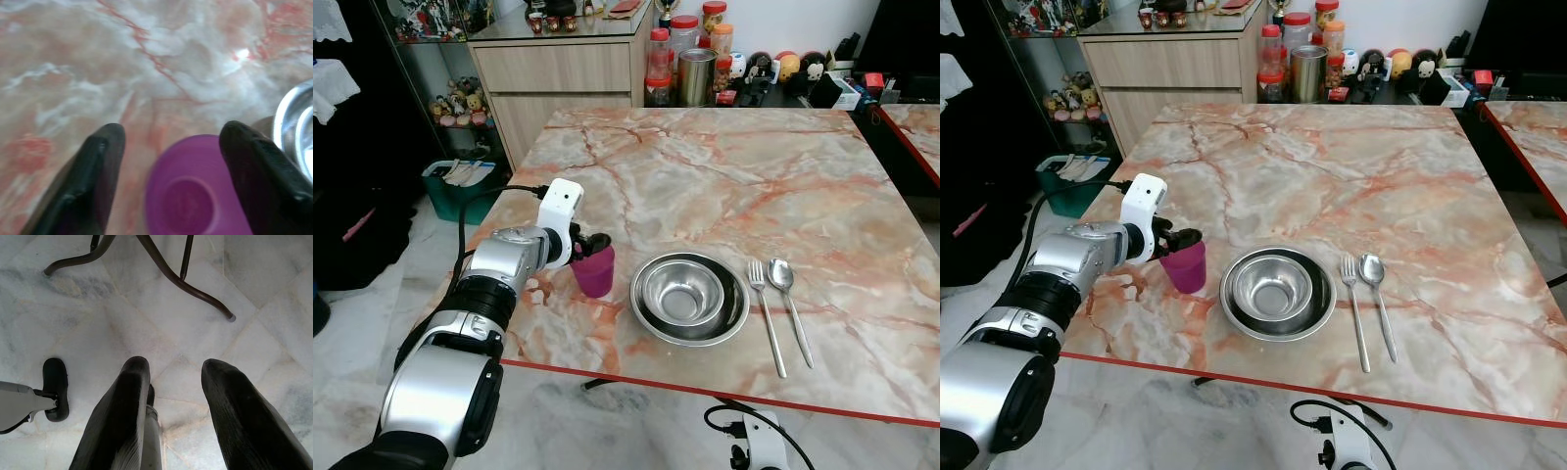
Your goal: Setting the table
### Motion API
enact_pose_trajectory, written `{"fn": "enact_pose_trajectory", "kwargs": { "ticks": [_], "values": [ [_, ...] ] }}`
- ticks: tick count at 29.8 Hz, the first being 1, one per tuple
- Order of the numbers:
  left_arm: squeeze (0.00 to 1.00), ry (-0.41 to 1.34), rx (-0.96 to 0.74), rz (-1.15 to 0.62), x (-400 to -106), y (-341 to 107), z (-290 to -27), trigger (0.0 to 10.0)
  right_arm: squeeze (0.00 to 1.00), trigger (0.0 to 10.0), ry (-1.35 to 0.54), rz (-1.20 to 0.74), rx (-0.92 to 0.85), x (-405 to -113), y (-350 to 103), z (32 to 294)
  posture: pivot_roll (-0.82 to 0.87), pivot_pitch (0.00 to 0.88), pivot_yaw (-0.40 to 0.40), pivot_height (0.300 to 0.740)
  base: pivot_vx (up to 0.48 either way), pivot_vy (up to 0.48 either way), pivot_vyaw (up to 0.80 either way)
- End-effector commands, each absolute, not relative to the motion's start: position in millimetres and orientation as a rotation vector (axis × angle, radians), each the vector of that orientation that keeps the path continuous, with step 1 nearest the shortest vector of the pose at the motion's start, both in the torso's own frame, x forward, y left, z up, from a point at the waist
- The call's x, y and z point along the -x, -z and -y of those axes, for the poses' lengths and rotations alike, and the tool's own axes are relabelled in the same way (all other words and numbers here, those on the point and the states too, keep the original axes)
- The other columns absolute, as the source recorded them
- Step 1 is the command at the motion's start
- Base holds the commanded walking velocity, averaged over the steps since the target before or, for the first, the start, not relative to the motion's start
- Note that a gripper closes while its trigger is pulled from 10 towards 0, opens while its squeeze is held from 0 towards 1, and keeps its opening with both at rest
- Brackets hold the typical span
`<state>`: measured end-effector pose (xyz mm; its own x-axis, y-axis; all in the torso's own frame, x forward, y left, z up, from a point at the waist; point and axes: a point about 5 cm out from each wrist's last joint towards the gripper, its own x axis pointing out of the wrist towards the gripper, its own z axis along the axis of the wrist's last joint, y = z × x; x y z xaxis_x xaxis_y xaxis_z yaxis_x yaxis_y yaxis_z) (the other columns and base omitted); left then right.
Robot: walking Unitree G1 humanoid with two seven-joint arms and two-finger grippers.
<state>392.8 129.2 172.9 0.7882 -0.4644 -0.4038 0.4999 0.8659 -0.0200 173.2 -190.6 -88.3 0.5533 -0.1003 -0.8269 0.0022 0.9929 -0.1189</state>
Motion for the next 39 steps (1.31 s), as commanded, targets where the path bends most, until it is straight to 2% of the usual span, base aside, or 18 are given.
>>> {"fn": "enact_pose_trajectory", "kwargs": {
  "ticks": [1,2,4,8,9,10,11,12,14,18,20,21,24,25,26,31,34,39],
  "values": [
    [0.40,0.505,-0.109,-0.348,-397.5,-193.6,-134.9,10.0,0.00,10.0,0.063,-0.979,0.098,-175.8,87.3,189.5,0.02,0.000,0.074,0.740,0.000,0.000,0.00],
    [0.00,0.497,-0.100,-0.312,-398.7,-201.8,-138.2,10.0,0.00,10.0,0.063,-0.979,0.098,-175.7,87.3,189.6,0.01,0.000,0.072,0.740,0.000,0.000,0.00],
    [0.00,0.487,-0.095,-0.282,-399.6,-207.7,-140.7,10.0,0.00,10.0,0.063,-0.978,0.098,-175.6,87.3,189.8,0.01,0.000,0.071,0.740,0.000,0.000,0.00],
    [0.00,0.273,-0.043,-0.103,-406.3,-232.4,-174.5,10.0,0.00,10.0,0.063,-0.979,0.099,-175.6,87.3,190.0,0.02,0.000,0.068,0.740,0.000,0.000,0.00],
    [0.00,0.150,-0.036,-0.063,-406.7,-235.4,-193.5,10.0,0.00,10.0,0.061,-0.978,0.100,-175.8,87.2,190.0,0.02,0.000,0.066,0.740,0.000,0.000,0.00],
    [0.00,0.080,-0.072,-0.048,-406.1,-236.1,-204.2,10.0,0.00,10.0,0.061,-0.978,0.099,-175.9,87.1,190.0,0.02,0.000,0.066,0.740,0.000,0.000,0.00],
    [0.00,-0.075,-0.261,-0.023,-402.8,-236.6,-224.8,10.0,0.00,10.0,0.059,-0.978,0.100,-176.1,87.1,190.1,0.02,0.000,0.065,0.740,0.000,0.000,0.00],
    [0.00,-0.075,-0.261,-0.023,-402.8,-236.6,-224.8,10.0,0.00,10.0,0.059,-0.978,0.100,-176.1,87.1,190.1,0.02,0.000,0.065,0.740,0.000,0.000,0.00],
    [0.00,-0.237,-0.236,-0.009,-395.3,-230.9,-251.0,10.0,0.00,10.0,0.057,-0.978,0.103,-176.2,87.0,190.2,0.03,0.000,0.065,0.740,0.000,0.000,0.00],
    [0.00,-0.407,-0.281,-0.022,-382.7,-218.7,-283.9,10.0,0.00,10.0,0.057,-0.977,0.101,-176.1,87.0,189.9,0.02,0.000,0.067,0.740,0.000,0.000,0.00],
    [0.00,-0.597,-0.277,-0.054,-364.7,-200.5,-317.0,10.0,0.00,10.0,0.057,-0.978,0.102,-176.1,87.1,189.9,0.02,0.000,0.067,0.740,0.000,0.000,0.00],
    [0.00,-0.597,-0.277,-0.054,-364.7,-200.5,-317.0,10.0,0.00,10.0,0.057,-0.978,0.102,-176.1,87.1,189.9,0.02,0.000,0.067,0.740,0.000,0.000,0.00],
    [0.00,-0.745,-0.309,-0.103,-340.0,-173.6,-344.2,10.0,0.00,10.0,0.055,-0.981,0.101,-175.5,87.4,189.6,0.03,0.000,0.070,0.740,0.000,0.000,0.00],
    [0.00,-0.745,-0.309,-0.103,-340.0,-173.6,-344.2,10.0,0.00,10.0,0.055,-0.981,0.101,-175.5,87.4,189.6,0.03,0.000,0.070,0.740,0.000,0.000,0.00],
    [0.00,-0.804,-0.403,-0.178,-327.3,-158.3,-355.1,10.0,0.00,10.0,0.055,-0.981,0.101,-175.3,87.5,189.5,0.02,0.000,0.073,0.740,0.000,0.000,0.00],
    [0.00,-0.962,-0.428,-0.310,-288.3,-116.0,-378.8,10.0,0.00,10.0,0.056,-0.981,0.101,-174.6,87.8,189.4,0.02,0.000,0.075,0.740,0.000,0.000,0.00],
    [0.00,-1.032,-0.392,-0.388,-265.6,-91.5,-385.2,10.0,0.00,10.0,0.055,-0.982,0.102,-174.1,88.0,189.5,0.02,0.000,0.075,0.740,0.000,0.000,0.00],
    [0.00,-0.998,-0.431,-0.545,-240.6,-53.0,-378.5,10.0,0.00,10.0,0.052,-0.984,0.103,-173.0,88.5,189.6,0.01,0.000,0.076,0.740,0.000,0.000,0.00]
  ]
}}
